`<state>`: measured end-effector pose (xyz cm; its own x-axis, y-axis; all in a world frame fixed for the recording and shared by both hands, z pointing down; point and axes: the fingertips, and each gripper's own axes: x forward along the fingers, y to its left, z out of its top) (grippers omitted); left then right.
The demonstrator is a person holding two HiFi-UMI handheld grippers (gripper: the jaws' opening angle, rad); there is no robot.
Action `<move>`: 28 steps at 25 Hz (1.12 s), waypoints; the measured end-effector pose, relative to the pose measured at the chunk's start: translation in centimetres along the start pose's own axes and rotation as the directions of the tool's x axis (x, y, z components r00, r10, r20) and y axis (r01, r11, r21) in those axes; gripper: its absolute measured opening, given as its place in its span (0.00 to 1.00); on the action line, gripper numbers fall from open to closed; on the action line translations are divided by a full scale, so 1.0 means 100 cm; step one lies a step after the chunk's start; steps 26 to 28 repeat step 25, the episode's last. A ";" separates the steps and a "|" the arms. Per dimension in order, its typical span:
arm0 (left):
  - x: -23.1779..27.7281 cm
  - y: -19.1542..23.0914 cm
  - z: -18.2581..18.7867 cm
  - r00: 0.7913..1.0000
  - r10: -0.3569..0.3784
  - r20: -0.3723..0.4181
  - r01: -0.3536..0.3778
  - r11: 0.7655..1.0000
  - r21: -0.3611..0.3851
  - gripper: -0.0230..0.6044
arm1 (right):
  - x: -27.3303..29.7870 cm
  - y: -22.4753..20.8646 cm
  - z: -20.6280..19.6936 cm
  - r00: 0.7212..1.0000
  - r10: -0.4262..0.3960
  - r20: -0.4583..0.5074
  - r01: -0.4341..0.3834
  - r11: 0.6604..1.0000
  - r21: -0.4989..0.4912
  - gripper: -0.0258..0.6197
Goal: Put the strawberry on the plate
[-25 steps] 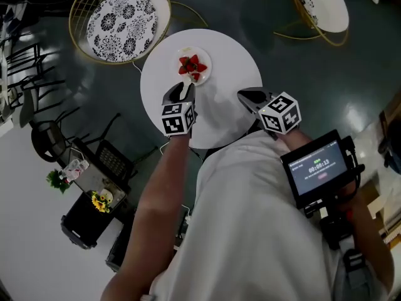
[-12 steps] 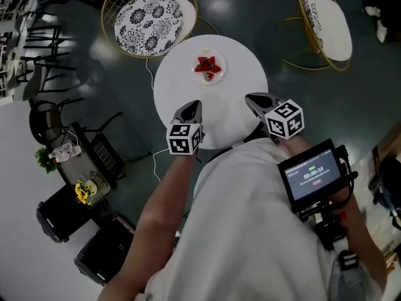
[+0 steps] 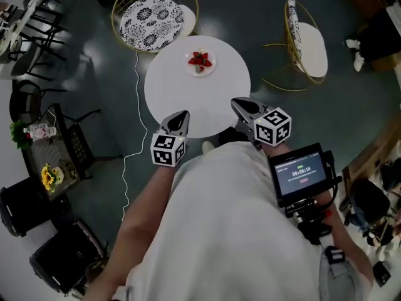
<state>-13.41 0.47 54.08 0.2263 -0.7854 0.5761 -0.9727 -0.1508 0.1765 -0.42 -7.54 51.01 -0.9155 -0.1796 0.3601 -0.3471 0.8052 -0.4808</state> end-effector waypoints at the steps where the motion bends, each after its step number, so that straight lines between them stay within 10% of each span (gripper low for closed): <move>1: -0.007 -0.005 -0.002 1.000 -0.005 0.011 0.005 1.000 -0.001 0.05 | -0.005 0.006 0.001 1.000 0.001 0.004 -0.001 1.000 -0.009 0.05; 28: -0.053 -0.030 -0.023 0.996 -0.068 0.063 0.067 0.998 0.020 0.05 | -0.029 0.065 -0.026 1.000 -0.025 -0.009 0.024 0.999 -0.032 0.05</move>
